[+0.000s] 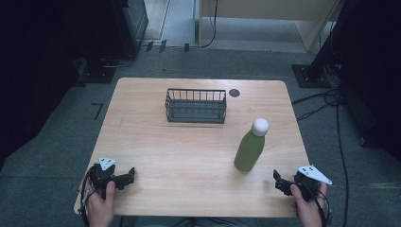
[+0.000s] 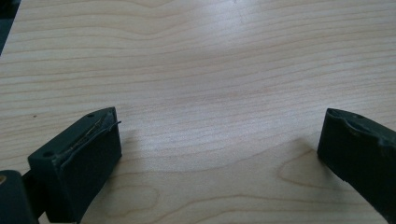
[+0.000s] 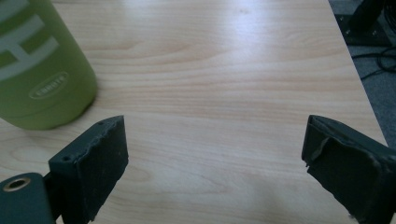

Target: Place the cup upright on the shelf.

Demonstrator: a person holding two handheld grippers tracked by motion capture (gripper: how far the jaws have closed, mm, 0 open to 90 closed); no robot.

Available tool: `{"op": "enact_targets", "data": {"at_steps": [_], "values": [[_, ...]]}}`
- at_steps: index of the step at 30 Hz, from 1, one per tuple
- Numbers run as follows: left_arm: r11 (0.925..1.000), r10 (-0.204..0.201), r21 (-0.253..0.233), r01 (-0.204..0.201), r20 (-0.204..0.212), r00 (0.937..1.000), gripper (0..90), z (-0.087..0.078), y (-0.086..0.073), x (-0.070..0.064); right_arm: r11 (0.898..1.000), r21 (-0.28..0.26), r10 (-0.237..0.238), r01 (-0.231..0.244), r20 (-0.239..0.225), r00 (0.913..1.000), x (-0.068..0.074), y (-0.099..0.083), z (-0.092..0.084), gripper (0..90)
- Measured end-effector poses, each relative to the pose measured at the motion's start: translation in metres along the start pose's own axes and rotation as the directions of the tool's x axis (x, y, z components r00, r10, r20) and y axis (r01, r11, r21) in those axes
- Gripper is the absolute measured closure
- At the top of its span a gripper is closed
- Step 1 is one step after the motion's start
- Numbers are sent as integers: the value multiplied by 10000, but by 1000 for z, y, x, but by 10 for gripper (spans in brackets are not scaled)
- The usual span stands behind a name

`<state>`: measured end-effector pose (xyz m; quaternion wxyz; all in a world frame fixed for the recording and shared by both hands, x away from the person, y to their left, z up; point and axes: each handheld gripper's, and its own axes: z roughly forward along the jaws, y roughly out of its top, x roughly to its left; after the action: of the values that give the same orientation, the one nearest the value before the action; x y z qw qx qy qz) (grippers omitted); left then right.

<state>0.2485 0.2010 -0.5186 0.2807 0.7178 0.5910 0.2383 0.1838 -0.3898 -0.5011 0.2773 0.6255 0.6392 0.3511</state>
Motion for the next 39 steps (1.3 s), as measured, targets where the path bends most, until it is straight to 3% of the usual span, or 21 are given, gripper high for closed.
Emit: {"op": "enact_targets", "data": {"at_steps": [5,17,25,39], "values": [[10000,0,0,0,-1,10000,0,0,0,0,9991,-237,-374,362,-493,9981,15,5,-2,92],[10000,1,1,-1,0,10000,0,0,0,0,9978,-379,-570,537,-926,9941,34,10,-3,102],[10000,2,2,-2,0,10000,0,0,0,0,9964,-461,-775,708,-1656,9831,50,15,-6,125],[10000,0,-1,0,0,10000,0,0,0,0,9922,-757,-1150,989,-2513,9611,78,27,-4,129]]}}
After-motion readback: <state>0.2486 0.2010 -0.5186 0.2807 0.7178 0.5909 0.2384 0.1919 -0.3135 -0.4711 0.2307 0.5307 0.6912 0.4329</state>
